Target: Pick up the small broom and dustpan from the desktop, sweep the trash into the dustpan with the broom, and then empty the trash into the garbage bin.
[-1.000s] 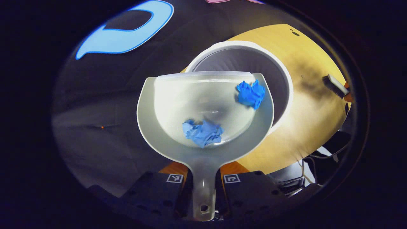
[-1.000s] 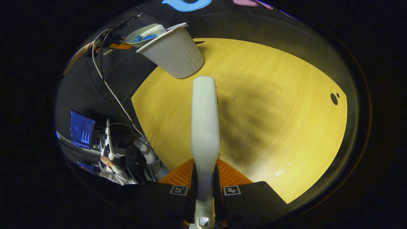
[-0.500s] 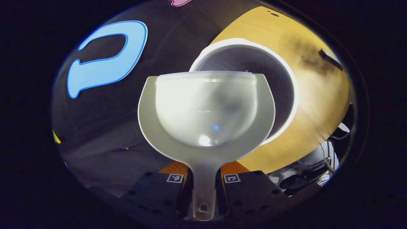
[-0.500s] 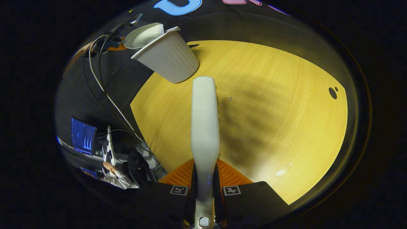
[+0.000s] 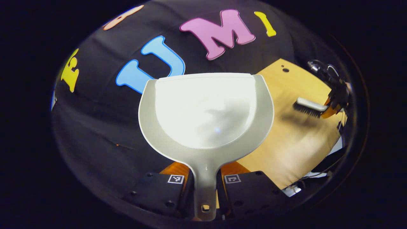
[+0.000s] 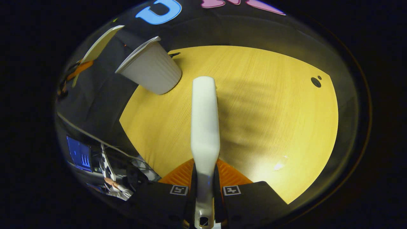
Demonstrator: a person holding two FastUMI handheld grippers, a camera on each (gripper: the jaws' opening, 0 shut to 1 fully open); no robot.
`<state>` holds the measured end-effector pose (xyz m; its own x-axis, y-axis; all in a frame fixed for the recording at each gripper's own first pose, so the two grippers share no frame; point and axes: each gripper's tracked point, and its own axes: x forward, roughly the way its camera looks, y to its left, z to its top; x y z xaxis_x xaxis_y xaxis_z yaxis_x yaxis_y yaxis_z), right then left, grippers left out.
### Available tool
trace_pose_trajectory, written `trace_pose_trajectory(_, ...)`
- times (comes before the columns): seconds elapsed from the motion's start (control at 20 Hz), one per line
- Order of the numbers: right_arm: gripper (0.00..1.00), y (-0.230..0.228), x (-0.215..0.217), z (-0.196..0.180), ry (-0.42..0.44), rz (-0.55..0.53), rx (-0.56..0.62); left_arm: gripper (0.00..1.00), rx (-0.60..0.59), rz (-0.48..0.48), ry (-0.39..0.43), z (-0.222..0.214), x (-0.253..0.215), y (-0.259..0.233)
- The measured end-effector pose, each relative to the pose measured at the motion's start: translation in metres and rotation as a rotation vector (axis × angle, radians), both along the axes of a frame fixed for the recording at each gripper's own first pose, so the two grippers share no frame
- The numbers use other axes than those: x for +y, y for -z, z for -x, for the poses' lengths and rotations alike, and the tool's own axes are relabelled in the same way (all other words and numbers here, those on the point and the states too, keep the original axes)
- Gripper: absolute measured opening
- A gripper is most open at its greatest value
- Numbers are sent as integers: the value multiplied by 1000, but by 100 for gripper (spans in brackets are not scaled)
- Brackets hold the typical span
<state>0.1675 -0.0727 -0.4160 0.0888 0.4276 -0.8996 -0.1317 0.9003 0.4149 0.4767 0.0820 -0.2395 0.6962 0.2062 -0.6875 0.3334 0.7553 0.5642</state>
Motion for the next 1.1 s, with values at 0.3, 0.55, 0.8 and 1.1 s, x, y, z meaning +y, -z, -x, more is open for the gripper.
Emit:
trace_pose_trajectory(0.3, 25, 2, -5, -6, 221, 84, -53, 30, -51, 230, -42, 18, -72, 95)
trace_pose_trajectory(0.55, 25, 44, -24, 27, 314, 191, -1, 30, 18, 298, -135, 57, -103, 194)
trace_pose_trajectory(0.8, 26, 87, -26, 49, 375, 231, 87, 30, 265, 500, -316, 70, -137, 315)
trace_pose_trajectory(1.1, 22, 109, -3, 34, 387, 217, 160, 30, 431, 432, -451, 78, -138, 357)
